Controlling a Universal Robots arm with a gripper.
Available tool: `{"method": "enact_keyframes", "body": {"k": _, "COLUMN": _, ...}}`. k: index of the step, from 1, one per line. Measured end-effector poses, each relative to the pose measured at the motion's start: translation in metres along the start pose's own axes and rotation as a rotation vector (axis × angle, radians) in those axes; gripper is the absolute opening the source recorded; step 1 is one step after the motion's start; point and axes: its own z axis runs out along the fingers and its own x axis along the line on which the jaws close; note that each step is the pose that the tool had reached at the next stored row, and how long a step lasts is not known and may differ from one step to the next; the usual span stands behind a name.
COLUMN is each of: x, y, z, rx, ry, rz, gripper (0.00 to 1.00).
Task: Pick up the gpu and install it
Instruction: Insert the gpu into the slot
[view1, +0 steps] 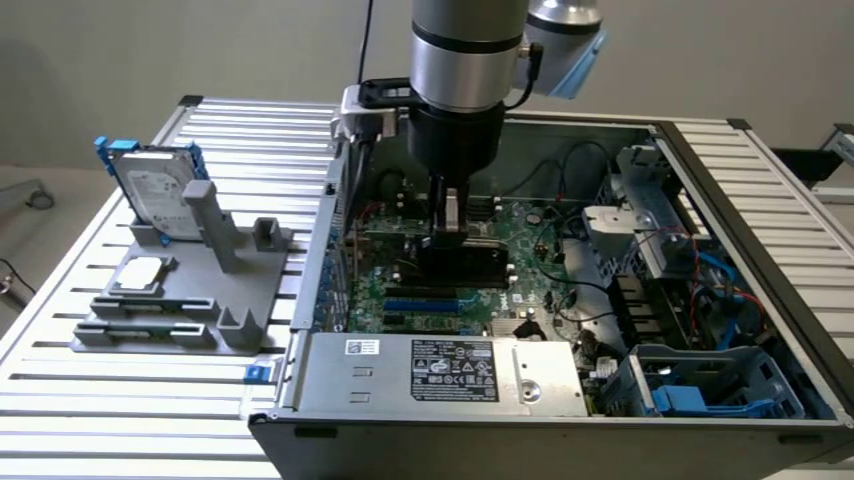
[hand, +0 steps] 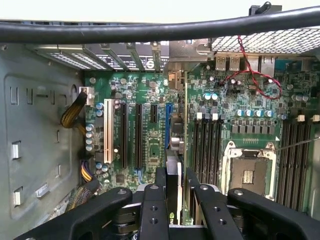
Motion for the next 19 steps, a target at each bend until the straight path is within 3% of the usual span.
{"method": "enact_keyframes", "body": {"k": 9, "x": 0.008, "y": 0.0034, "z": 0.0075, "rx": 0.0001, "ry": -0.0002, "rz": 0.008, "gripper": 0.27}}
{"method": "enact_keyframes", "body": {"k": 19, "x": 0.009, "y": 0.0057, "z": 0.0162, "rx": 0.0000, "ry": -0.0006, "rz": 0.017, "gripper": 0.27}}
